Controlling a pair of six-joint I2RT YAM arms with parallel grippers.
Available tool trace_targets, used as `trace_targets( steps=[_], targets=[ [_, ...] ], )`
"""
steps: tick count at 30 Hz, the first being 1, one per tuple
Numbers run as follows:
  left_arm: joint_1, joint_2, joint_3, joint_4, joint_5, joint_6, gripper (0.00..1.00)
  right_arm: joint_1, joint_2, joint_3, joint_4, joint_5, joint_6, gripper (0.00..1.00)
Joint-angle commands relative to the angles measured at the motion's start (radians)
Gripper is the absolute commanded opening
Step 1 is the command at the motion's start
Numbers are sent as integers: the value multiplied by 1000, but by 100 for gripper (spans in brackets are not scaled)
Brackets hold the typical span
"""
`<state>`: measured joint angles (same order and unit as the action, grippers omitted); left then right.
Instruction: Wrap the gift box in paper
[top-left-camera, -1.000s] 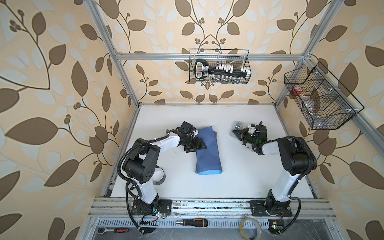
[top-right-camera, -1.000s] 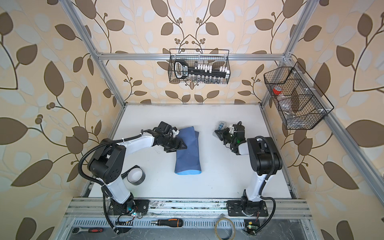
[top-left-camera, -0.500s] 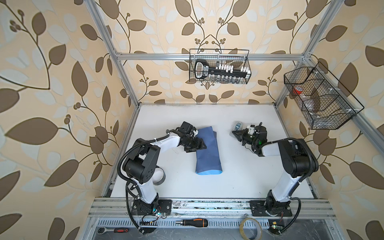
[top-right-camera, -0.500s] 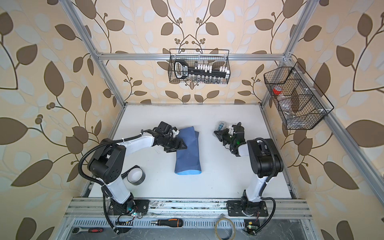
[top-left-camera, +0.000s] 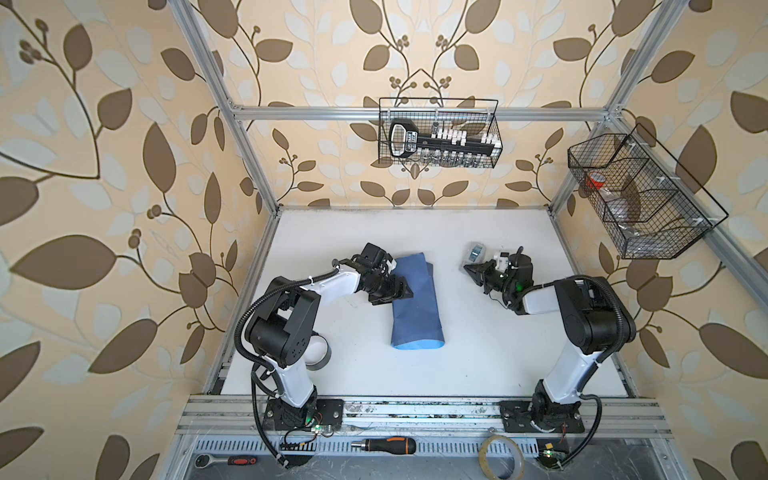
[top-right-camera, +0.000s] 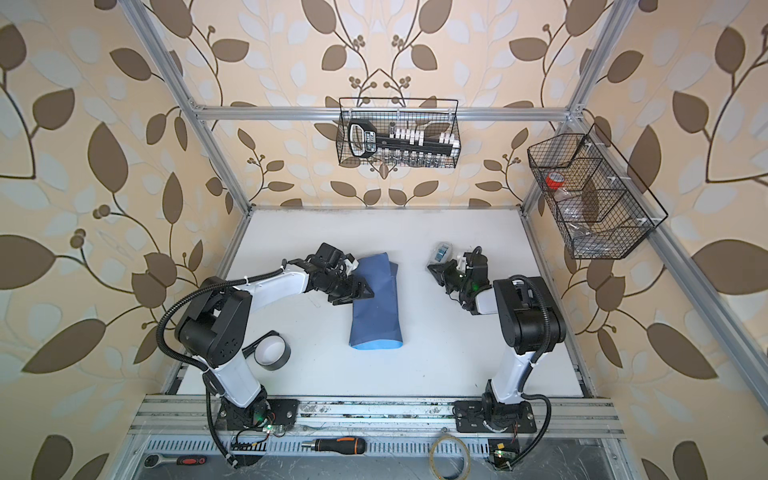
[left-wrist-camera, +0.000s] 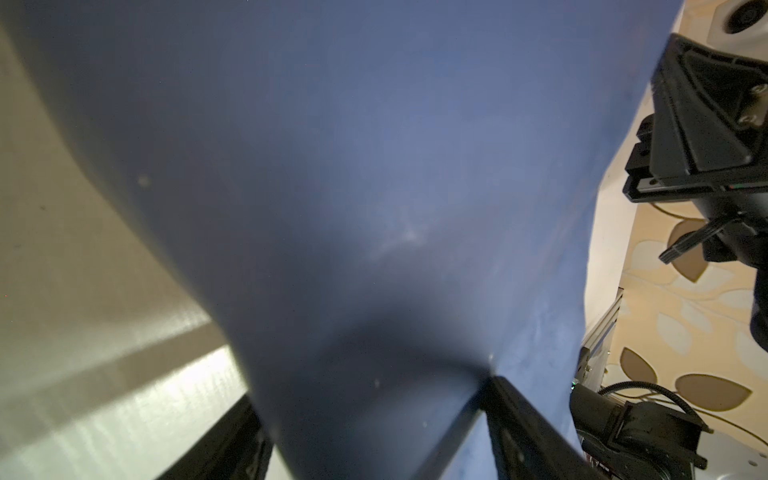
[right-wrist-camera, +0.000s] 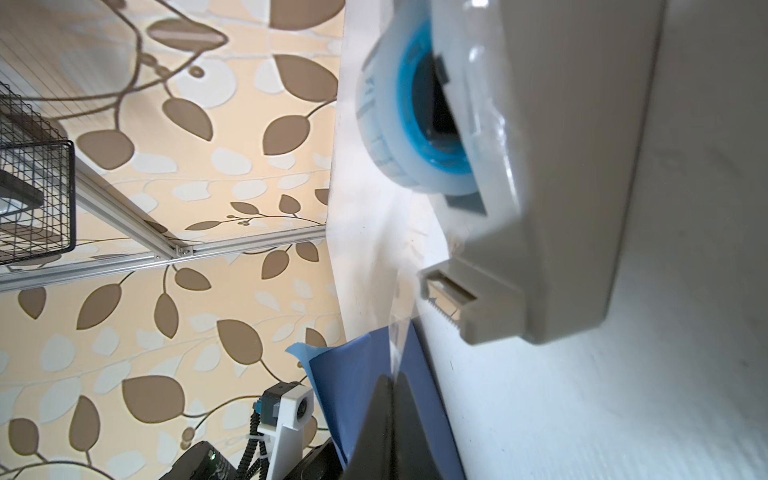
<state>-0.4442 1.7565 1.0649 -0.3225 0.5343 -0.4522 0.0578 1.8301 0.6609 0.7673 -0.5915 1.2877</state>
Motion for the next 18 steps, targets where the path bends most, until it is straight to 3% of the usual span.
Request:
trace_targets(
  steps=[1,18],
  targets=[
    [-13,90,-34,-55,-166,11,78,17,33,-21,8,-34,-10,0],
    [-13,91,-37,-51,-168,11,78,10,107,1,-73,15,-87,0]
  ],
)
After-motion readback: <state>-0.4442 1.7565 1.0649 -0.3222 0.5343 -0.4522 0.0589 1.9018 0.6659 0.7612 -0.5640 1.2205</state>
